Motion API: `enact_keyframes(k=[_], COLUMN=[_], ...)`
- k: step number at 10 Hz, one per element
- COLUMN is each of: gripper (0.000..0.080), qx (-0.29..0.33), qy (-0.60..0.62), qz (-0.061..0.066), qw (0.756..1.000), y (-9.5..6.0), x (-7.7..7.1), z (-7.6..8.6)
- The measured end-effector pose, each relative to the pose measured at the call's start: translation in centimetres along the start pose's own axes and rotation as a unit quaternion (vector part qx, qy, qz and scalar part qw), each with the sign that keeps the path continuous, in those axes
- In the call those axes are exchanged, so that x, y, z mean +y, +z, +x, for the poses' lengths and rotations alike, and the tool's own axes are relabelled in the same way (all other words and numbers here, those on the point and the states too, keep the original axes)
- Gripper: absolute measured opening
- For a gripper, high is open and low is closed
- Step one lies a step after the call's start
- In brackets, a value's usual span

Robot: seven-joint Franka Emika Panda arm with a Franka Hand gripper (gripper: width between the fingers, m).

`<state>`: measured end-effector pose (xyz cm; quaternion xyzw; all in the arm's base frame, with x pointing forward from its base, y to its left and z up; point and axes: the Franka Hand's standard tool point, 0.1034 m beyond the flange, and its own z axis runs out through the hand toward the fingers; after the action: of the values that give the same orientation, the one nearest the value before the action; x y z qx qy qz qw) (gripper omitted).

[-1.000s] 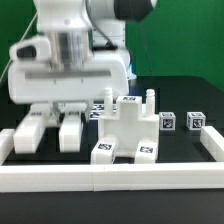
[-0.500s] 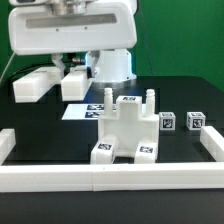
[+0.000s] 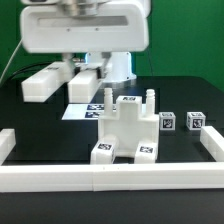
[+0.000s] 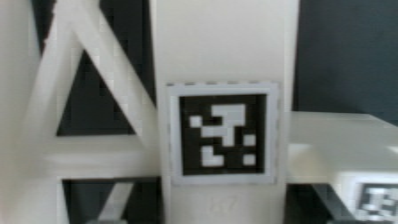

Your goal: Assemble chair

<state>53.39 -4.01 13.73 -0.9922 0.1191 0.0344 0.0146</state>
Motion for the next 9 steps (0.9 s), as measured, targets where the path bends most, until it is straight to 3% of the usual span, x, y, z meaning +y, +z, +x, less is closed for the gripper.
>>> enact_keyframes(k=[2,3,7,9], gripper=[0.0284,0.0284,0.0284,0.0284], qx=[0.01,0.014,0.013,0.013], qy=[-0.004,-0.011,-0.005,0.036], qz=[0.004,0.004,-0.003,-0.001], qw=[1.0,1.0,1.0,0.999], y=[-1.2,-1.3,0.2,0.6], x=[-3.2,-4.1,-6.2,-7.7], z=[0.1,0.1,0.9,1.0])
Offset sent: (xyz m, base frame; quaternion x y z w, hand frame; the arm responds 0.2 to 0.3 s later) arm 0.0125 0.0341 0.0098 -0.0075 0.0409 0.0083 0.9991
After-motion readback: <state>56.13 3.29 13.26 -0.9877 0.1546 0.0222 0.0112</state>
